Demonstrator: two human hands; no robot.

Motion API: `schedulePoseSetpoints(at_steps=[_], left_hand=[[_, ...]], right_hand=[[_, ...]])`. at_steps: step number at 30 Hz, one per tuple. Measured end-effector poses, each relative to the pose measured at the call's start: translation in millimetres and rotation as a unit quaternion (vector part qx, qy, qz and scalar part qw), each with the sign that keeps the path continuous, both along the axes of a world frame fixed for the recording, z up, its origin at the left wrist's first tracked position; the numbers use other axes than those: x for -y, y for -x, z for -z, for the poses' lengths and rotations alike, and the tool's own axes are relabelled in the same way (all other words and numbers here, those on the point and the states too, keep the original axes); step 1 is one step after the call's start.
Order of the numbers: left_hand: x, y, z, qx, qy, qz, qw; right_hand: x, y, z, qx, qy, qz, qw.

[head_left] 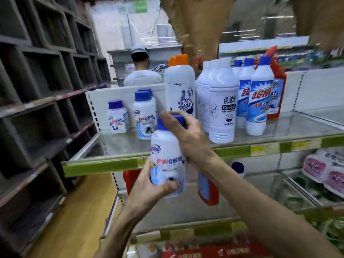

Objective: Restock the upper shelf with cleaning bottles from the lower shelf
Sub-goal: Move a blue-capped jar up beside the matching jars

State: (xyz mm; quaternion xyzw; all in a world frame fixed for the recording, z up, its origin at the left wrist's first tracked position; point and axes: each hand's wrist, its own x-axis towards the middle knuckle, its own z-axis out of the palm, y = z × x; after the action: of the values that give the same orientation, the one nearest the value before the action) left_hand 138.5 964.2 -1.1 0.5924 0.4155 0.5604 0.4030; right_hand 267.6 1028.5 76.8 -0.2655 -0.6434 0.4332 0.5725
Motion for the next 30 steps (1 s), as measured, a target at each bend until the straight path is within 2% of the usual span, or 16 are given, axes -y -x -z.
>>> schedulePoseSetpoints(at_steps=[4, 8, 13, 22, 30], left_hand=[[-33, 35, -58, -0.070, -0.055, -0.047, 0.995], [-59, 56, -73, -0.074, -0.052, -0.088, 0.992], [-76, 67, -75, -0.090, -0.012, -0.085, 0.992], [-91, 88, -61, -0.173, 0.044, -0.088, 0.980], [-94, 89, -54, -0.176, 0.047, -0.086, 0.979]], right_hand=[[-33, 34, -60, 0.058, -0.067, 0.016, 0.996], [-63, 62, -83, 0.099, -0.034, 0.009, 0.995], [-79, 81, -78, 0.137, -0.021, 0.016, 0.990], [-98, 93, -46, 0.136, 0.003, 0.053, 0.989], [-99, 96, -42, 0.152, -0.002, 0.084, 0.985]])
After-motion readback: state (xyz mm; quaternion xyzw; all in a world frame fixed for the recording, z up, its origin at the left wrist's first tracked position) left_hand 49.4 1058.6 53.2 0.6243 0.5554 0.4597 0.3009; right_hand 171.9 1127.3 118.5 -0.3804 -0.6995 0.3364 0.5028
